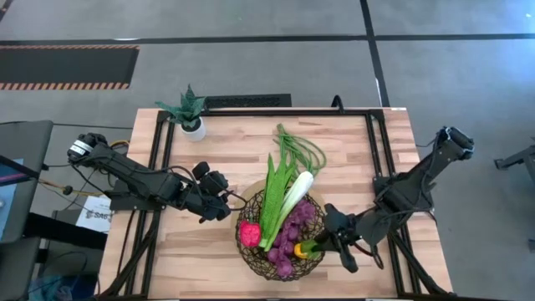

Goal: Build produce basket
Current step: Put the green lime into the black basket

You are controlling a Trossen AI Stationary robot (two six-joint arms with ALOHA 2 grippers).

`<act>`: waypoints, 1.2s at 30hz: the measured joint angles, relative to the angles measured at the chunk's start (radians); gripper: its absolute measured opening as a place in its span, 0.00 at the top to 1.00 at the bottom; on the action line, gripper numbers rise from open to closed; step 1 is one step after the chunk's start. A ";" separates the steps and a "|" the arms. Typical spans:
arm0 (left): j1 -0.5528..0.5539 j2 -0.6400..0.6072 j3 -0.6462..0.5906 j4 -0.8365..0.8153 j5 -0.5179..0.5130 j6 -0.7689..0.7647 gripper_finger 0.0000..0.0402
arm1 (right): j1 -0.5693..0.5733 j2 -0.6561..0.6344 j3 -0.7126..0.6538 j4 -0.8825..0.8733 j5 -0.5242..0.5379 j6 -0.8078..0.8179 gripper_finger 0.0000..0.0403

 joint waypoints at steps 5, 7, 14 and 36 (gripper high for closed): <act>0.000 0.000 0.000 0.000 0.000 0.002 0.57 | 0.001 0.003 -0.002 -0.108 0.011 0.124 0.92; 0.000 0.000 0.000 0.000 0.000 -0.001 0.57 | -0.003 0.020 -0.002 -0.174 0.035 0.212 0.92; 0.000 0.000 0.000 0.000 0.000 -0.008 0.57 | -0.024 0.138 -0.002 -0.305 0.039 0.390 0.92; 0.000 0.000 0.000 0.000 0.022 -0.034 0.57 | -0.189 0.268 -0.002 -0.418 -0.034 0.342 0.66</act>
